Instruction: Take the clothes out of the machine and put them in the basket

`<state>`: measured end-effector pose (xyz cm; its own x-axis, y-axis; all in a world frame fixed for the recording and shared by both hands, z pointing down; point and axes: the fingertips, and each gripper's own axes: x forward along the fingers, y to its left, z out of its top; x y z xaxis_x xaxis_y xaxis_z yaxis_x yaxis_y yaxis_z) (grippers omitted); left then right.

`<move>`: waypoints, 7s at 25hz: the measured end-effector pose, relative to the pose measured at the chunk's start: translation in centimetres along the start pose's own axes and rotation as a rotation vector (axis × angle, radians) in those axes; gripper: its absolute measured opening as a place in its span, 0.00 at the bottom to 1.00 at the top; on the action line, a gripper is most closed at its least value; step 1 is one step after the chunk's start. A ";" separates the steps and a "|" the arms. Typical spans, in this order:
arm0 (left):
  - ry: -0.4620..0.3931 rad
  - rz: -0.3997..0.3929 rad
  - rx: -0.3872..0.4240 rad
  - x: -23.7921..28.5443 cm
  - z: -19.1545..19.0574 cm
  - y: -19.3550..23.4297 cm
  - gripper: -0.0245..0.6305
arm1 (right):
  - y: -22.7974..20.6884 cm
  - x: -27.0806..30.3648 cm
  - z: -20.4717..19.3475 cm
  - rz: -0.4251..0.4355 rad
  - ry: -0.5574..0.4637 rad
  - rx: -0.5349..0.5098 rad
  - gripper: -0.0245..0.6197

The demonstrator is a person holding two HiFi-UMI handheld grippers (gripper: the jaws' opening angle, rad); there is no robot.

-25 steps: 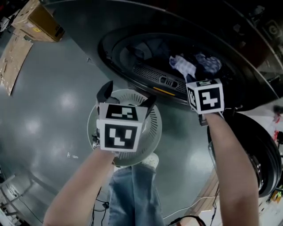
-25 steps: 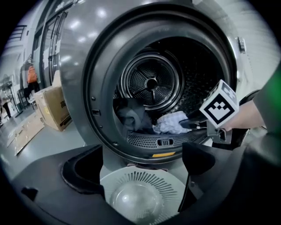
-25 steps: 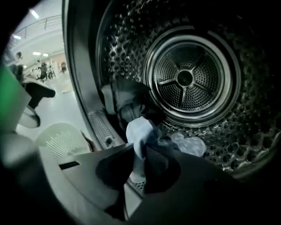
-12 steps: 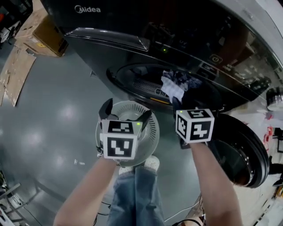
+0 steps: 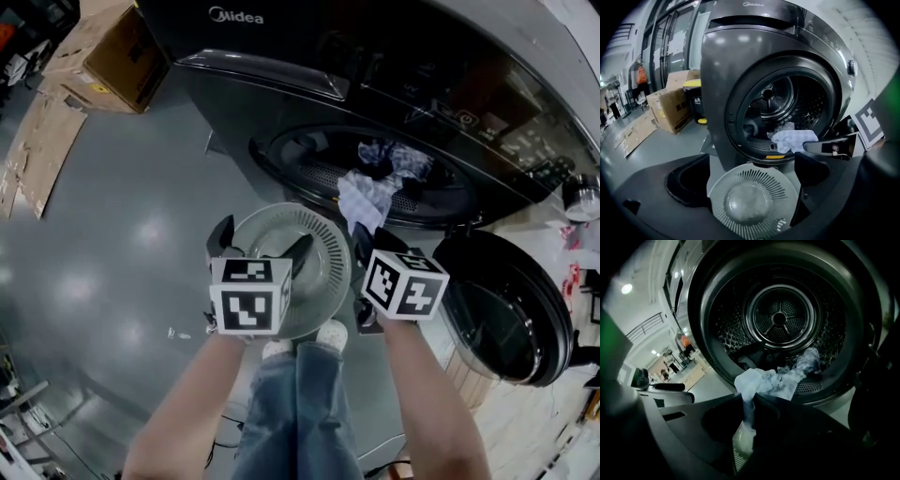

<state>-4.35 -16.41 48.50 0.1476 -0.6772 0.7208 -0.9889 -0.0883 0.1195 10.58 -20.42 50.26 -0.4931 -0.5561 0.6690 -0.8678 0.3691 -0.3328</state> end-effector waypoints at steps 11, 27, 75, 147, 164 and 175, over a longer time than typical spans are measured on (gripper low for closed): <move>0.018 0.050 -0.055 -2.8 -3.3 4.5 0.90 | 7.5 0.1 -6.9 0.075 0.067 0.202 0.09; 0.040 0.068 -0.106 -4.2 -6.6 6.9 0.90 | 15.4 -0.3 -18.6 0.202 0.329 0.328 0.09; 0.105 0.102 -0.108 7.8 -5.1 5.5 0.90 | -11.5 15.1 2.6 -0.274 0.119 -0.355 0.74; 0.115 0.145 -0.190 -6.0 -10.7 12.1 0.90 | 14.6 2.2 -13.1 0.262 0.397 -0.208 0.21; 0.160 0.127 -0.170 -3.2 -11.7 10.5 0.90 | 7.0 4.8 -14.0 0.108 0.445 -0.157 0.56; 0.178 0.120 -0.186 0.7 -11.2 9.0 0.90 | 0.2 9.6 -5.7 -0.024 0.296 -0.416 0.56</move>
<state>-12.92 -9.51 57.71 0.0463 -0.5340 0.8442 -0.9818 0.1315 0.1370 6.02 -21.41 60.36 -0.3827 -0.3558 0.8526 -0.7508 0.6576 -0.0626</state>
